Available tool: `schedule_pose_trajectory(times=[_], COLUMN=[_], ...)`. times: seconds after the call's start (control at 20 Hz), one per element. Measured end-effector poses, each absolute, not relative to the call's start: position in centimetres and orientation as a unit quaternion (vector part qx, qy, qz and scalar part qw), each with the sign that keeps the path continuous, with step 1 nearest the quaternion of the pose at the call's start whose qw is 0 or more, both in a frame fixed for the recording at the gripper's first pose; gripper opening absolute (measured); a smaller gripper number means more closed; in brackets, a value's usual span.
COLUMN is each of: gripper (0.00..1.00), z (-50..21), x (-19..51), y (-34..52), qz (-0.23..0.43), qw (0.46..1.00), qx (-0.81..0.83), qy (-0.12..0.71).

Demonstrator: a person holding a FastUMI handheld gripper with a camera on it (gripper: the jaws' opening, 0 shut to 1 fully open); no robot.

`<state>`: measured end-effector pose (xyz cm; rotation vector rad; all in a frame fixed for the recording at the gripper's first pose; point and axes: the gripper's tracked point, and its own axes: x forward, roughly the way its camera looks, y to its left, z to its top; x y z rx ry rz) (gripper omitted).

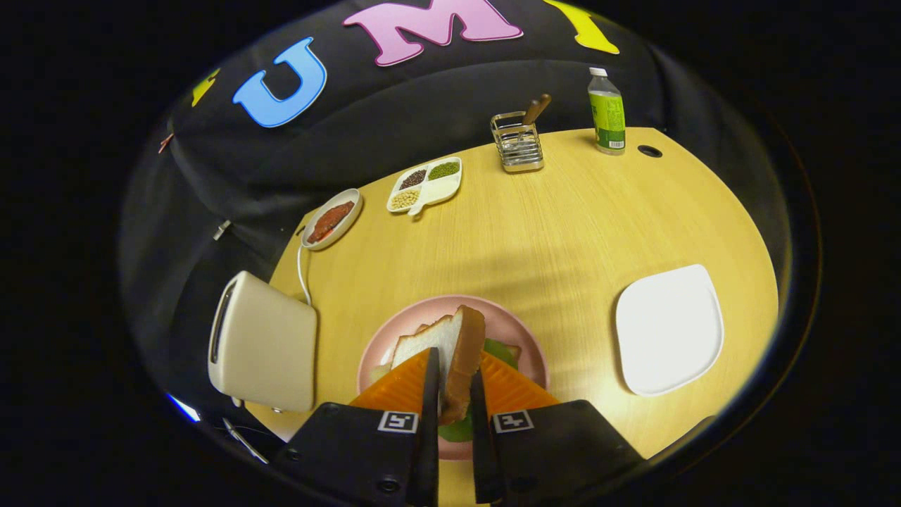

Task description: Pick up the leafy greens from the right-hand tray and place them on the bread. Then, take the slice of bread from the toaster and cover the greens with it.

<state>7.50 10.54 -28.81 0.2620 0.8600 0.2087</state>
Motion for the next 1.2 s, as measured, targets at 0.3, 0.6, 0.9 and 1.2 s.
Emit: schedule_pose_trajectory(times=[0.3, 0.6, 0.9, 1.2], gripper=[0.7, 1.0, 0.99, 0.99], z=[-30.5, -27.2, -18.7, -7.3], x=[6.7, 5.6, 4.6, 2.7], y=[8.5, 7.3, 2.9, -1.9], qz=[0.075, 0.061, 0.009, -0.032], qw=[0.901, 0.918, 0.954, 0.986], qx=[0.081, 0.073, 0.043, -0.001], qy=[0.419, 0.385, 0.296, 0.166])
